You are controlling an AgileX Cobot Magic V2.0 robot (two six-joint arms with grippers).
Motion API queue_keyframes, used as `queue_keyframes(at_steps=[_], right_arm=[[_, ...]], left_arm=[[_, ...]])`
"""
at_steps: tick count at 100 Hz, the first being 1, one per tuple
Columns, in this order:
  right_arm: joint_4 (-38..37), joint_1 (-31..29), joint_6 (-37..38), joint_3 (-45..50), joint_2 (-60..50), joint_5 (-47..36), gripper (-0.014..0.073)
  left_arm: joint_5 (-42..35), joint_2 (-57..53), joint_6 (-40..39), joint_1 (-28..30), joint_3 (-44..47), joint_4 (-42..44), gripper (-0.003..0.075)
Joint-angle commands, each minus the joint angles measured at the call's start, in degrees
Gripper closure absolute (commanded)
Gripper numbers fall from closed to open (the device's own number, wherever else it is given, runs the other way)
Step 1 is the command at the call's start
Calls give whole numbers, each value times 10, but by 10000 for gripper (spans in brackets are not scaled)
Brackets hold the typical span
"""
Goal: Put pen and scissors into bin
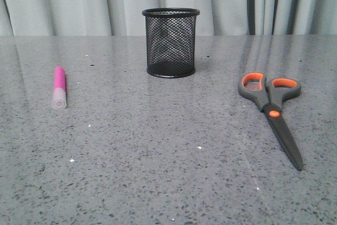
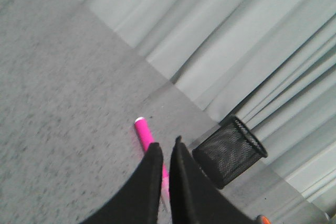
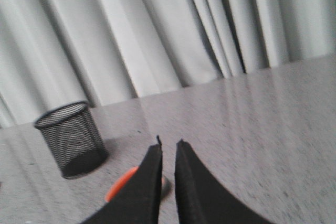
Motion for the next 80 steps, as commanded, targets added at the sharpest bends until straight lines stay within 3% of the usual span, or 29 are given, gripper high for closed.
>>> queue_keyframes(at_steps=[1,21,43,50,69,80], right_arm=[[-39,-4,-4,-71,14,21,561],[-126,-4,-4,-215,129,173,561],[-124,-4,-4,-323,248,245,546],[-118,-4,-4,-352,274,276,509],[-91,-4,-4,-381,319,301,286],[-91,-4,-4,-381,329,307,283]], left_arm=[[5,8,0,0,-76,61,742],[151,163,0,0,-250,249,742],[256,315,26,-7,-388,296,731],[265,343,26,-14,-415,297,671],[291,429,10,-29,-487,299,363],[356,497,-5,-46,-539,329,360]])
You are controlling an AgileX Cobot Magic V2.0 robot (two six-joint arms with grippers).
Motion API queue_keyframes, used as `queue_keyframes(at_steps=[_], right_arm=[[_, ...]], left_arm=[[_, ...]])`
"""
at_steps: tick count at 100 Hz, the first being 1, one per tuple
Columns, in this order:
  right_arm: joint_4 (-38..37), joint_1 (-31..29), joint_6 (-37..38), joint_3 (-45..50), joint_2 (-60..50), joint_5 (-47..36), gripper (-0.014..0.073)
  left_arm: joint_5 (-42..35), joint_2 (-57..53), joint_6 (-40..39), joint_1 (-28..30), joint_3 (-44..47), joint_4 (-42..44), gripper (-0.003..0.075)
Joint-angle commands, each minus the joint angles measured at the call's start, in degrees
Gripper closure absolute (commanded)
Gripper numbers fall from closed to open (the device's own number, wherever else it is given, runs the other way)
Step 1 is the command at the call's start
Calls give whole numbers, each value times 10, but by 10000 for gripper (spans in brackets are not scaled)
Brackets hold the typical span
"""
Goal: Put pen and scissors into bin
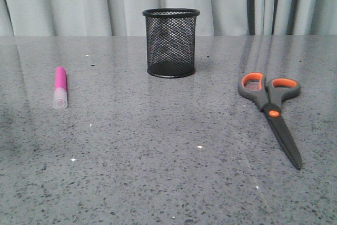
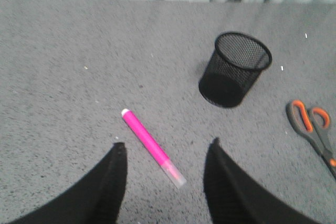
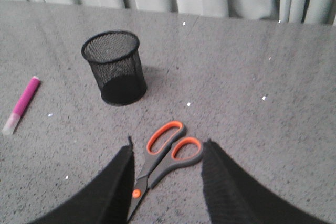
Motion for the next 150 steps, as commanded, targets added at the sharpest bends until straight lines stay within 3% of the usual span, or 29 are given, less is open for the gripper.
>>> queue_keyframes(at_steps=[1,21,33,55,103,118,150], right_arm=[[13,-4,-3,-21,14,-28,283],[13,-4,-3,-21,14,-31,284],[13,-4,-3,-21,17,-35,284],[13,-4,-3,-21,18,-35,284],[13,-4,-3,-21,18,-35,284],[13,-4,-3,-21,19,-34,284],[13,-4,-3,-21,23,-20,284]], left_arm=[[21,54,-28,-17,-63,17,364],[110,168,-99,-59,-161,137,430],[132,224,-139,-81,-203,150,442],[196,346,-178,-84,-267,106,318],[212,464,-257,-89,-294,77,310],[181,480,-286,-119,-294,113,370],[153,504,-362,-157,-294,188,370]])
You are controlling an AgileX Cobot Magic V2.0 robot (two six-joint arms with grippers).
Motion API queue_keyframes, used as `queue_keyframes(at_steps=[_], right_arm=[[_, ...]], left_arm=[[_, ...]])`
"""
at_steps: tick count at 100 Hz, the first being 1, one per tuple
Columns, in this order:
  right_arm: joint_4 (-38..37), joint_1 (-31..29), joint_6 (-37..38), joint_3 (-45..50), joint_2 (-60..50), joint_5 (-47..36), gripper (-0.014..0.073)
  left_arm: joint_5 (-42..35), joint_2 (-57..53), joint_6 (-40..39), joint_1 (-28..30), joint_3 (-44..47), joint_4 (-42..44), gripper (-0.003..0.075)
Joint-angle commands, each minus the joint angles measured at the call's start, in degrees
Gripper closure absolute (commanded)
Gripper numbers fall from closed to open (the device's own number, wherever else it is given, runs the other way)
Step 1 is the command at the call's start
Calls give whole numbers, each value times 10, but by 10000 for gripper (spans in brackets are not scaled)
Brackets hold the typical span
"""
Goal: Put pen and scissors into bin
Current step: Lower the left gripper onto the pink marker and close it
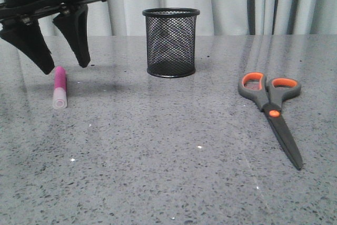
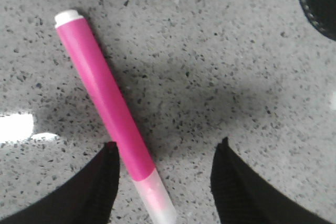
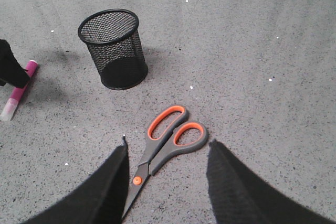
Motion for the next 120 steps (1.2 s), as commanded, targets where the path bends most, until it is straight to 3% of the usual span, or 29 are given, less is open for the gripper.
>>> queue_keyframes(at_steps=[1,19,55,87,120], right_arm=[[11,-4,-3,-21,6,-32,284],[11,-4,-3,-15,6,-30,284],[11,1,-3,11,6,-29,284],[11,5,-3,13,6,-30,284],[11,5,-3,13,6,-30,286]], left_arm=[[-14,-19,-30,-5,-18,20,370],[-6,-17,-53,-5,-18,60,370],[0,16,-55,-5,-18,59,380],[-21,19,-55,-5,-18,59,643],[13,52,8,-5,-18,55,679]])
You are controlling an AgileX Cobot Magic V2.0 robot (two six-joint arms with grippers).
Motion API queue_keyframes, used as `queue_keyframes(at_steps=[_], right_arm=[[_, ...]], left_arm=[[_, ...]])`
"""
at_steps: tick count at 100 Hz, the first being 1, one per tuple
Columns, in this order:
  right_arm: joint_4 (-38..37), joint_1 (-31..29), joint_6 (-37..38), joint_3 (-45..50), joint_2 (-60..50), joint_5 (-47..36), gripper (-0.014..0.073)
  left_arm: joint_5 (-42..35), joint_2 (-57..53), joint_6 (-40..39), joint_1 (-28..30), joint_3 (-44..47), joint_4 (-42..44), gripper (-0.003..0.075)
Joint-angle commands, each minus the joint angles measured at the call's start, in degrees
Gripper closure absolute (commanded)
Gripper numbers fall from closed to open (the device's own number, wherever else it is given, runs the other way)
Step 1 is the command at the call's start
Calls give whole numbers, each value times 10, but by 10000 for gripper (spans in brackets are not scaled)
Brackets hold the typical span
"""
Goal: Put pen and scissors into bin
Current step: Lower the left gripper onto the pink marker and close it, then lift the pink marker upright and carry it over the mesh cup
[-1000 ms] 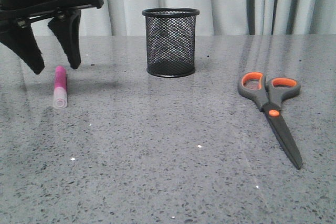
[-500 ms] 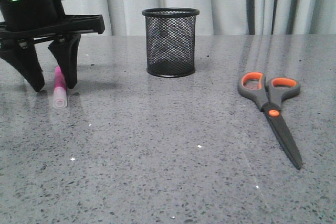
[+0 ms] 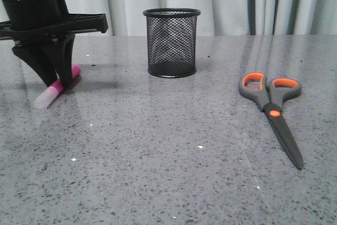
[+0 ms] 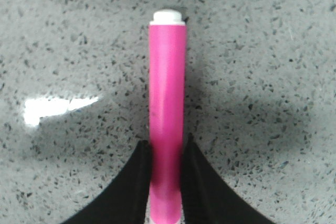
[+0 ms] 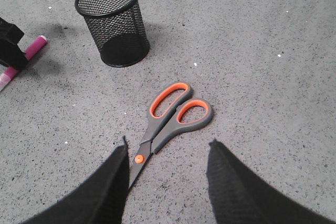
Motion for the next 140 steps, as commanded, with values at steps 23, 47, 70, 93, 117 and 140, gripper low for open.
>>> queue_keyframes(at_steps=[23,47,70,93,117,140], right_arm=[[11,1,-3,-14,6,-36,286],[11,1,-3,-14,6,-41,286],[11,1,-3,-14,6,-52,286],[11,1,-3,-14,6,-59,286],[11,1,-3,-14,6,-59,286],[7,1,-3,-14,6,-59,286]], left_arm=[[-107,-59,43,-5,-5,9,679],[-306,-151,77,-5,-5,-14,679],[-451,-168,209,-35,-5,-155,680],[-548,-148,292,-107,-5,-179,741],[-581,-103,292,-125,-5,-233,741],[-582,-75,292,-125,-5,-237,741]])
